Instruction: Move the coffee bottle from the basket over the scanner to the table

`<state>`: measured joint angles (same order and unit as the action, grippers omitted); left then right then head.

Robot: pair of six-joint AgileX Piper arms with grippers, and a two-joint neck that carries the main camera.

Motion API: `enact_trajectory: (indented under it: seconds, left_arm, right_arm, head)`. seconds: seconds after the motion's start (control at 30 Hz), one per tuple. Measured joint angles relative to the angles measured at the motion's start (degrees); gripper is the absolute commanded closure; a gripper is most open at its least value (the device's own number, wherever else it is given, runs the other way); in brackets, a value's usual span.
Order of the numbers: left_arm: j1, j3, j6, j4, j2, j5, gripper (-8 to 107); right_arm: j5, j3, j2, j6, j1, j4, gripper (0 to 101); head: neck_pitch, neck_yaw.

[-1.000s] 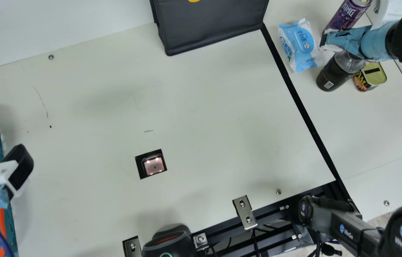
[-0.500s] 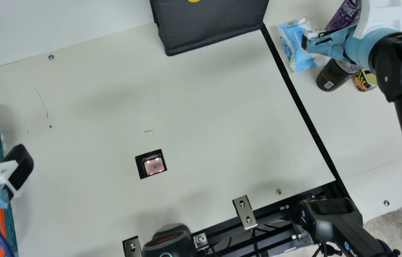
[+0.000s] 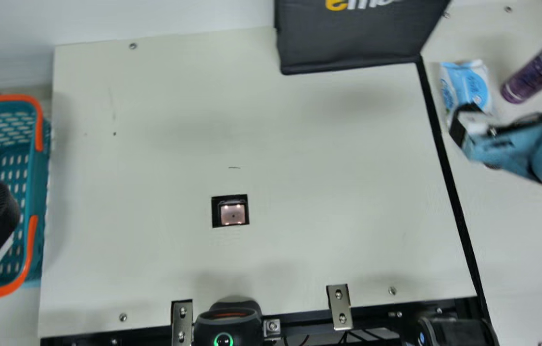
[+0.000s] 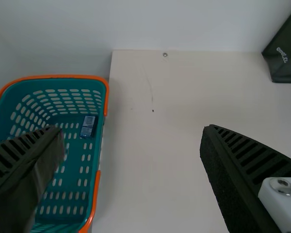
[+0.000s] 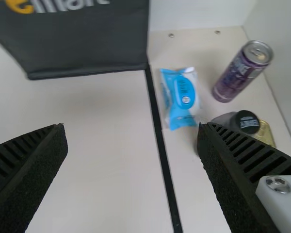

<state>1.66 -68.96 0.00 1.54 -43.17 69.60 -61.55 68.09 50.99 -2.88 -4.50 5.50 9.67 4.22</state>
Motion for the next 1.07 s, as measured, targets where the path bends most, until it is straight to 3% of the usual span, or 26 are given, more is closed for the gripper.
enact_trajectory:
  seconds: [0.33,1.07]
  left_arm:
    - [0.00,0.00,0.00,0.07,-0.10,0.00,9]
    - [0.00,0.00,0.00,0.07,-0.10,0.00,9]
  right_arm:
    - [-8.51,1.79,-8.63,2.88,5.20,-4.97,6]
    - [-8.45,1.79,-8.82,2.88,5.20,-4.83,6]
  head:
    - [-0.09,-2.55]
    - [0.00,-2.55]
